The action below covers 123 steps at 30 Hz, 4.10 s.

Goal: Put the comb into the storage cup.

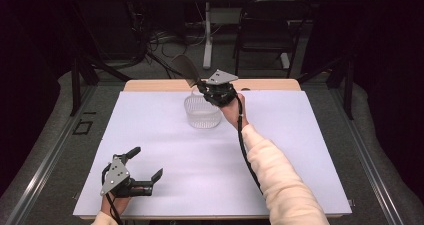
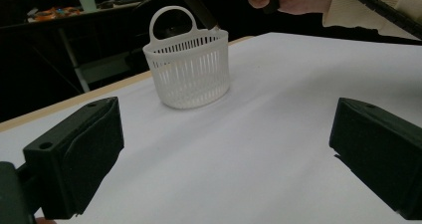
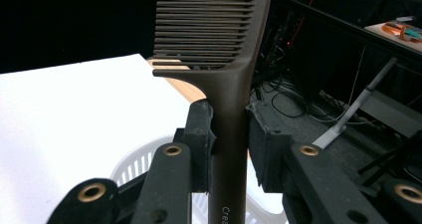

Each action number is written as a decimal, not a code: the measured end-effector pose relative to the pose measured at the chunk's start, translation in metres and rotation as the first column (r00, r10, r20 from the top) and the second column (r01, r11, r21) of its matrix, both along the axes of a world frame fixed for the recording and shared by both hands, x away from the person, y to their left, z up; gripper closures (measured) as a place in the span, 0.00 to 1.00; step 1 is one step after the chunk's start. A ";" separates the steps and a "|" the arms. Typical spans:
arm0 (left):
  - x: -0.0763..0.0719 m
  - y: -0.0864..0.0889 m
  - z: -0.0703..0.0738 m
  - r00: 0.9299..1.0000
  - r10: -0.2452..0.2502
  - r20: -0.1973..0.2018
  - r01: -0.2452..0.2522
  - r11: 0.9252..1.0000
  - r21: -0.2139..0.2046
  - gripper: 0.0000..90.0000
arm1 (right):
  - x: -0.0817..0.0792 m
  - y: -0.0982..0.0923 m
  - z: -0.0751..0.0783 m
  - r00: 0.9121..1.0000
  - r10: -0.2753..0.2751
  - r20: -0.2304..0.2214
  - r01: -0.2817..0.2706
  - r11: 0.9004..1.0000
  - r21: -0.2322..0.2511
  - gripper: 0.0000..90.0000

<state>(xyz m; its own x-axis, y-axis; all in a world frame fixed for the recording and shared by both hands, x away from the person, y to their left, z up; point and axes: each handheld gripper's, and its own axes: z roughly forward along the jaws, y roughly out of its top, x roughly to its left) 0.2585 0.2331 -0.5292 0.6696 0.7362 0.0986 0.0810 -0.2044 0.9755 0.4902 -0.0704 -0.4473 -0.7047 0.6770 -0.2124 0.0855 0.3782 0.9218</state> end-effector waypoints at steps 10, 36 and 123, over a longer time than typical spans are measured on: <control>0.000 0.000 0.000 1.000 0.000 0.002 0.000 1.000 0.002 0.01 | 0.000 0.003 -0.006 1.000 0.013 -0.009 -0.013 1.000 -0.011 0.80; 0.000 0.000 0.000 1.000 -0.001 0.000 0.001 1.000 -0.001 0.01 | 0.002 0.004 -0.016 0.999 0.029 -0.024 -0.030 0.998 -0.049 0.80; -0.002 0.000 0.001 1.000 0.000 0.014 0.000 1.000 -0.002 0.01 | 0.009 0.021 -0.043 0.992 0.047 -0.115 -0.077 0.960 -0.270 0.80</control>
<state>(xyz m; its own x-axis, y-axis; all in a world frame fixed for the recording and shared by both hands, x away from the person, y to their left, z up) 0.2568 0.2336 -0.5279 0.6680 0.7365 0.1062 0.0675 -0.2022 0.9770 0.4989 -0.0495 -0.4901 -0.7719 0.5579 -0.3049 0.1459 0.6223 0.7691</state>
